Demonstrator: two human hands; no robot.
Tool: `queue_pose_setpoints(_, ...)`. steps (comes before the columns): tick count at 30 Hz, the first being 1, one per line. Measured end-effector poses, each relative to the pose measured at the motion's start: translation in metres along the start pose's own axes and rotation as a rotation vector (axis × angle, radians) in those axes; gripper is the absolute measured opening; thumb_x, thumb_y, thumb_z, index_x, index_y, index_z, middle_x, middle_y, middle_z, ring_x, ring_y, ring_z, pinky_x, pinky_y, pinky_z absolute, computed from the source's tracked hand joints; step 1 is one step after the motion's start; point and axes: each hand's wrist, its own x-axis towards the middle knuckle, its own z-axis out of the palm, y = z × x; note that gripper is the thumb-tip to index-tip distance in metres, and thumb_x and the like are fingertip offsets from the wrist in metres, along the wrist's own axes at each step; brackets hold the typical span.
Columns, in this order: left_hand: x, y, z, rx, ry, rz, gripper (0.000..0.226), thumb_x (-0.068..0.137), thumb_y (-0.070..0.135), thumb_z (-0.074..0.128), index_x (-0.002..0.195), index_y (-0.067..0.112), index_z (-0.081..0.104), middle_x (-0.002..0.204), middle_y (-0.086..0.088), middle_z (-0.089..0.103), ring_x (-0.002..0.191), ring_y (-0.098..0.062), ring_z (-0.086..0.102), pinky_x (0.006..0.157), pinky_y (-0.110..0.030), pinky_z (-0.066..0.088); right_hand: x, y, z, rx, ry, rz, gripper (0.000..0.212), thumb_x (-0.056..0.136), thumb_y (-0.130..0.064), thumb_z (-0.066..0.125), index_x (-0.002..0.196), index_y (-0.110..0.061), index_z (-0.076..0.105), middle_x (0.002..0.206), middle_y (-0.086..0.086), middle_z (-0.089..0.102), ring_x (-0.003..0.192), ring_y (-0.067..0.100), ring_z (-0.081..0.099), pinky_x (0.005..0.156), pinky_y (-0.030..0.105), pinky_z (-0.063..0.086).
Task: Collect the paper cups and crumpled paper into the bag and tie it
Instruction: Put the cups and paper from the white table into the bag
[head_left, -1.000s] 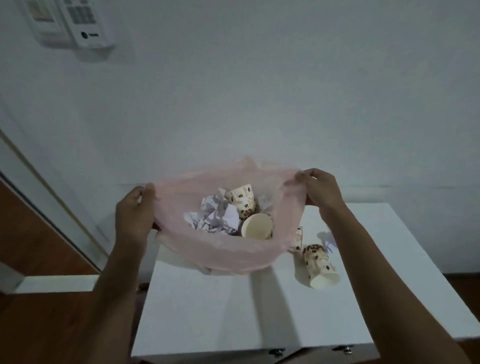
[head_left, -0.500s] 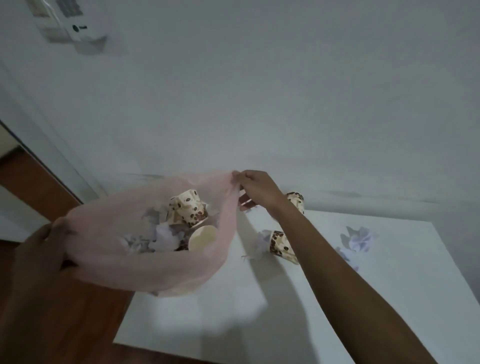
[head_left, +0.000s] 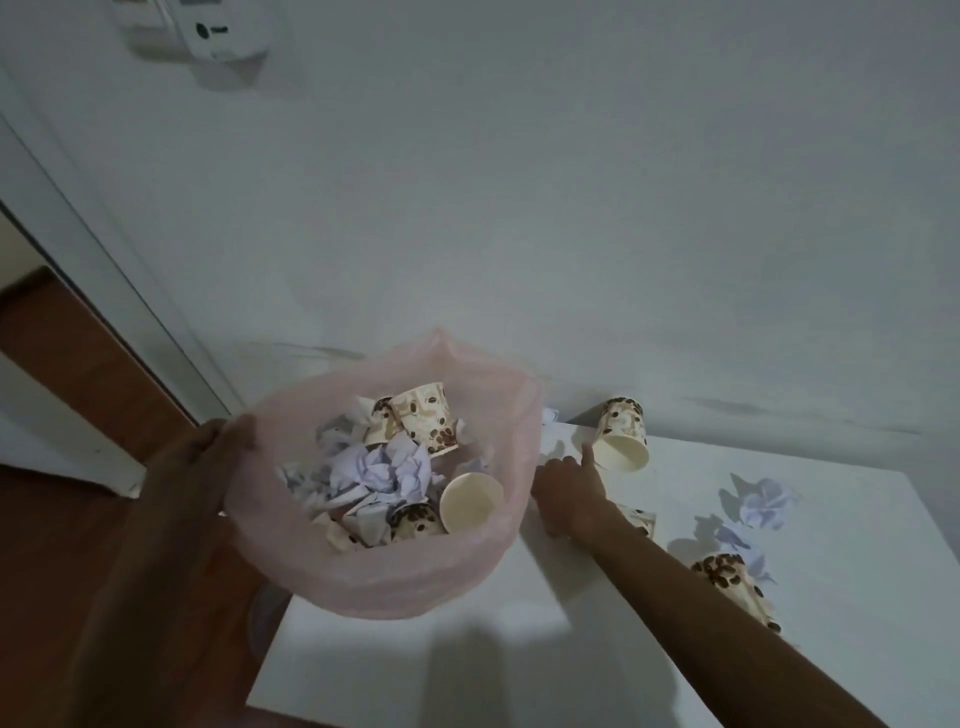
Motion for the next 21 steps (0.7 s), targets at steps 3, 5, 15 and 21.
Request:
queue_pose_setpoints(3,0.018,0.001,0.049,0.004,0.052,-0.008,0.019,0.097,0.023,0.058,0.088,0.009,0.068,0.085,-0.013,0.065,0.081,-0.021,0.057,0.063,-0.024,0.044,0.027,0.038,0.006,0.096,0.129,-0.007,0.032,0.093,-0.019,0.046,0.123,-0.016,0.06,0.115,0.005,0.068,0.117,0.024,0.059,0.114,0.05,0.023)
queue_pose_setpoints(5,0.021,-0.001,0.081,0.008,0.085,-0.021,0.021,0.097,0.024,0.058,0.087,0.009,0.068,0.084,-0.011,0.065,0.08,-0.021,0.056,0.062,-0.022,0.044,0.041,0.071,0.007,0.305,0.216,0.022,0.027,0.093,-0.022,0.049,0.114,-0.013,0.063,0.11,0.008,0.069,0.108,0.028,0.064,0.094,0.039,0.046)
queue_pose_setpoints(15,0.006,0.022,0.183,-0.036,0.253,-0.066,0.027,0.096,0.028,0.059,0.071,0.027,0.069,0.079,-0.001,0.066,0.077,-0.019,0.057,0.073,-0.031,0.044,0.035,0.169,-0.118,1.071,0.65,-0.089,0.02,0.08,-0.029,0.072,0.089,-0.013,0.067,0.079,0.0,0.067,0.07,0.018,0.065,0.072,0.026,0.049)
queue_pose_setpoints(21,-0.003,0.015,0.196,0.002,0.341,-0.084,0.024,0.096,0.028,0.059,0.074,0.025,0.067,0.075,0.001,0.065,0.07,-0.014,0.056,0.065,-0.026,0.042,0.054,0.105,-0.095,0.801,-0.076,-0.609,0.08,0.074,-0.054,0.076,0.14,-0.02,0.047,0.14,-0.002,0.053,0.117,0.016,0.056,0.085,0.02,0.039)
